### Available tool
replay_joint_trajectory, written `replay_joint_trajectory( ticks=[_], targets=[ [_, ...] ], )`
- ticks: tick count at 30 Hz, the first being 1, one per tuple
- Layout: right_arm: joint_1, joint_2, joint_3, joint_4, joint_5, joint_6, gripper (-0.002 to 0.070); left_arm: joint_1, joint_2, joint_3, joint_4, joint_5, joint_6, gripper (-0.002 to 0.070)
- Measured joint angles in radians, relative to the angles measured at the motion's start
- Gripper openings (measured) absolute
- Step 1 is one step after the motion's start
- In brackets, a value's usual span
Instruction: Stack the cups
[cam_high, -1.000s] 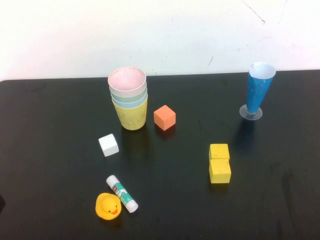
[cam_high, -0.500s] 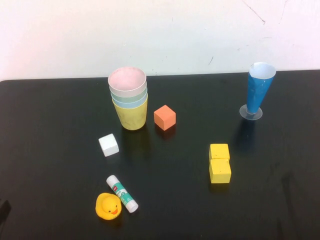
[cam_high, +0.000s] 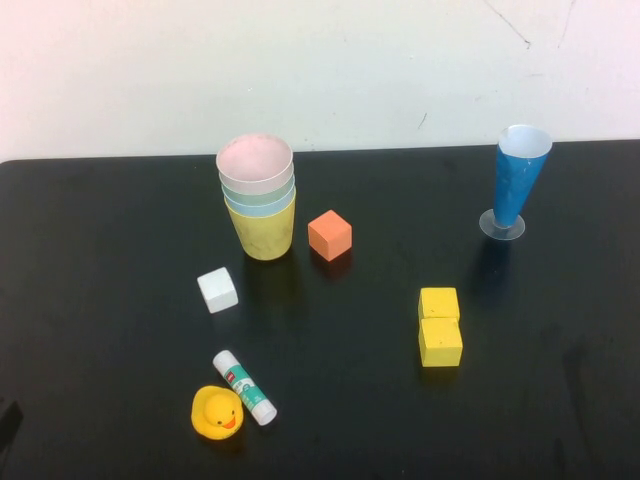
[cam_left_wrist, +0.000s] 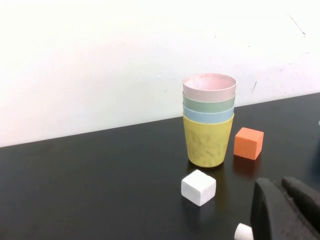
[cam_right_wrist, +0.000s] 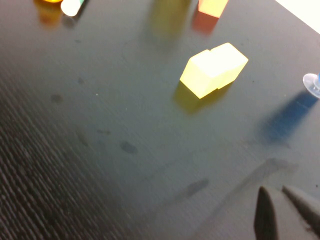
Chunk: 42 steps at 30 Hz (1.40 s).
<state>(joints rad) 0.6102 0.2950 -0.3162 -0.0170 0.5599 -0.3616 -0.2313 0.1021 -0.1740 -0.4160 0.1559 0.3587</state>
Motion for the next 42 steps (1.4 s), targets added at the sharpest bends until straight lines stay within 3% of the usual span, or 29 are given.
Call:
replay_joint_trajectory(
  ticks=[4, 7, 11, 15, 19, 29, 42],
  targets=[
    [0.000, 0.000, 0.000, 0.000, 0.002, 0.000, 0.0000, 0.009, -0.017, 0.025, 0.055, -0.012, 0.000, 0.0001],
    [0.000, 0.000, 0.000, 0.002, 0.002, 0.000, 0.0000, 0.070, -0.057, 0.075, 0.125, -0.047, -0.027, 0.0001],
    [0.000, 0.000, 0.000, 0.002, 0.004, 0.004, 0.0000, 0.178, -0.107, 0.168, 0.181, -0.055, -0.122, 0.0001],
    [0.000, 0.000, 0.002, 0.002, 0.004, 0.004, 0.0000, 0.213, -0.112, 0.195, 0.243, 0.017, -0.259, 0.0001],
    [0.000, 0.000, 0.002, 0.002, 0.004, 0.004, -0.0001, 0.215, -0.114, 0.193, 0.274, 0.144, -0.317, 0.0001],
    [0.000, 0.000, 0.002, 0.003, 0.004, 0.008, -0.0001, 0.126, -0.116, 0.193, 0.303, 0.149, -0.346, 0.0001],
    [0.000, 0.000, 0.002, 0.003, 0.004, 0.009, -0.0001, 0.125, -0.116, 0.193, 0.312, 0.153, -0.346, 0.0001]
  ],
)
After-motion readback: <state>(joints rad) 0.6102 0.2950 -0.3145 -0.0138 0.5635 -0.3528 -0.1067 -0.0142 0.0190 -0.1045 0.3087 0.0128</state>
